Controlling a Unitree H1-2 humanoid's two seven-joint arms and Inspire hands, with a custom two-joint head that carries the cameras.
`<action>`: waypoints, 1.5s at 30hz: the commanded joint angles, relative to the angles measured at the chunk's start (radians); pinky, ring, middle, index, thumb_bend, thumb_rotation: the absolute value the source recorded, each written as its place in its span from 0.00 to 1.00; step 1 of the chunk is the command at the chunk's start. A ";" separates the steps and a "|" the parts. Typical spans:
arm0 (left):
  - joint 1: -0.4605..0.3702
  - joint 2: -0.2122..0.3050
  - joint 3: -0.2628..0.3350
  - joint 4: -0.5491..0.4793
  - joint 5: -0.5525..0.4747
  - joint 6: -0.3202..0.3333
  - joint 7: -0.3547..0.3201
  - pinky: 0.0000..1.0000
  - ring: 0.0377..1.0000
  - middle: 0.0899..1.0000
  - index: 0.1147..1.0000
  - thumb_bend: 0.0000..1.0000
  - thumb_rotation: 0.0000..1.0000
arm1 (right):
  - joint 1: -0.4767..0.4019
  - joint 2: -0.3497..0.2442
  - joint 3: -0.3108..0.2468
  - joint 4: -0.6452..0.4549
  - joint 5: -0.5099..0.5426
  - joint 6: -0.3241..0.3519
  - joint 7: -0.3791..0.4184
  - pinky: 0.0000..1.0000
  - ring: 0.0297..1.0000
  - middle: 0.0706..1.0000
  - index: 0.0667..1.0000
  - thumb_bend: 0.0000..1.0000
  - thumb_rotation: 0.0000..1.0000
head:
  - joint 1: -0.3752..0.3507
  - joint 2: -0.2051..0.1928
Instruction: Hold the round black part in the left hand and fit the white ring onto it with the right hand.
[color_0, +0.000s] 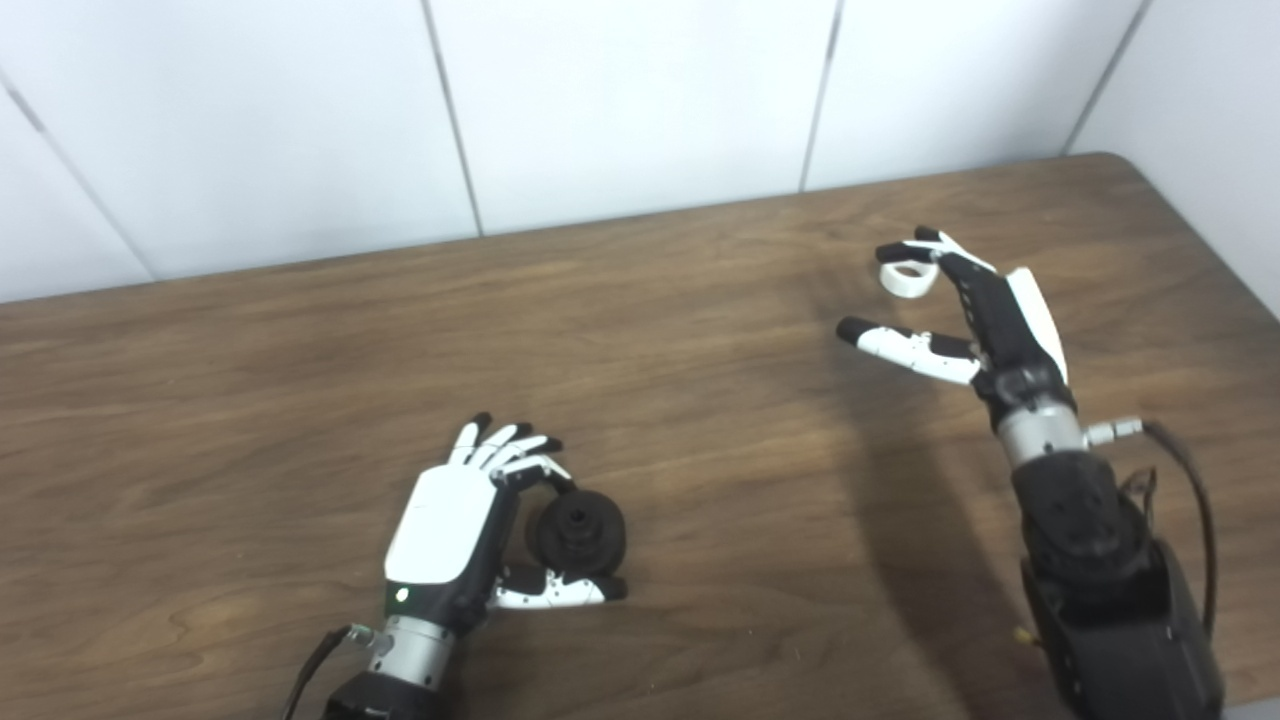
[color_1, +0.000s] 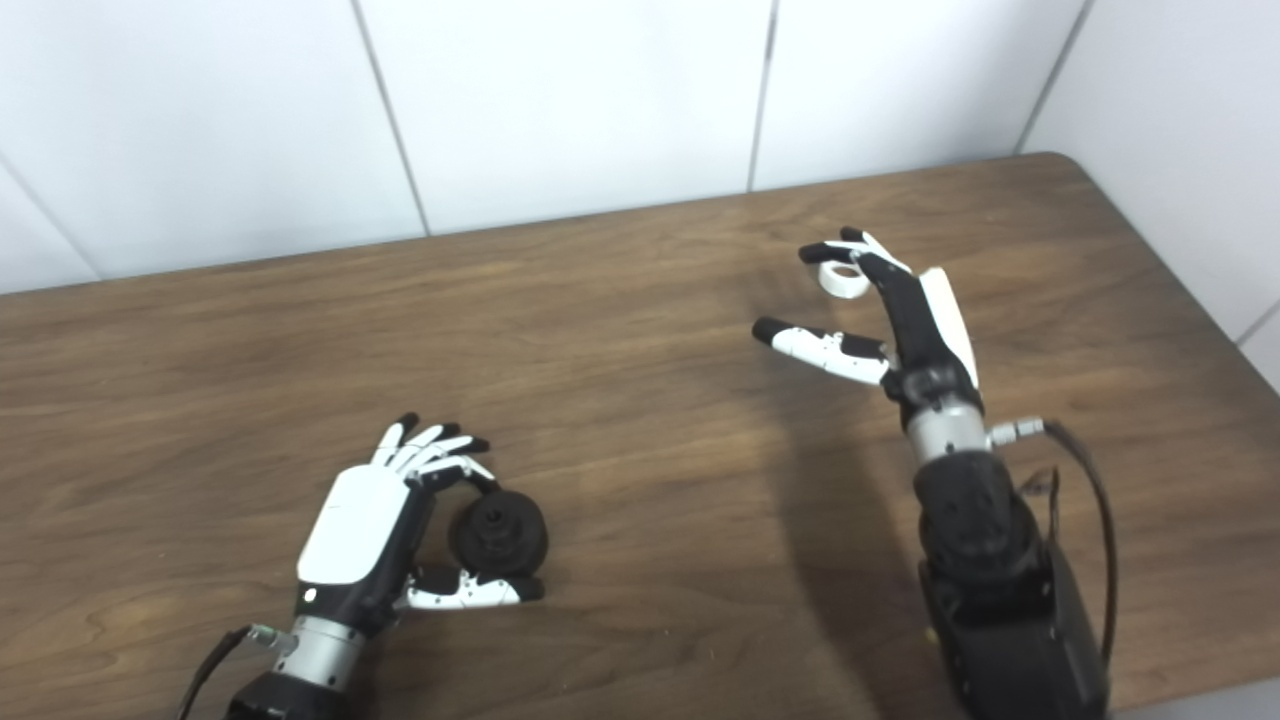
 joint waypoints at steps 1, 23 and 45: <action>0.012 0.028 0.008 -0.004 0.011 -0.005 -0.009 1.00 0.87 0.77 0.42 0.52 0.05 | -0.056 -0.033 -0.011 0.009 -0.074 -0.002 0.025 0.91 0.98 0.98 0.69 0.78 0.30 | -0.015 -0.001; 0.030 0.053 0.013 -0.021 0.033 -0.019 -0.031 1.00 0.86 0.76 0.42 0.52 0.05 | -0.320 -0.129 -0.026 0.385 -0.235 -0.005 0.154 0.95 1.00 1.00 0.74 0.86 0.20 | -0.068 -0.024; 0.041 0.057 0.026 -0.038 0.026 -0.023 -0.049 1.00 0.86 0.76 0.42 0.52 0.05 | -0.458 -0.136 0.028 0.646 -0.309 -0.002 0.157 1.00 1.00 1.00 0.73 0.88 0.21 | -0.113 -0.026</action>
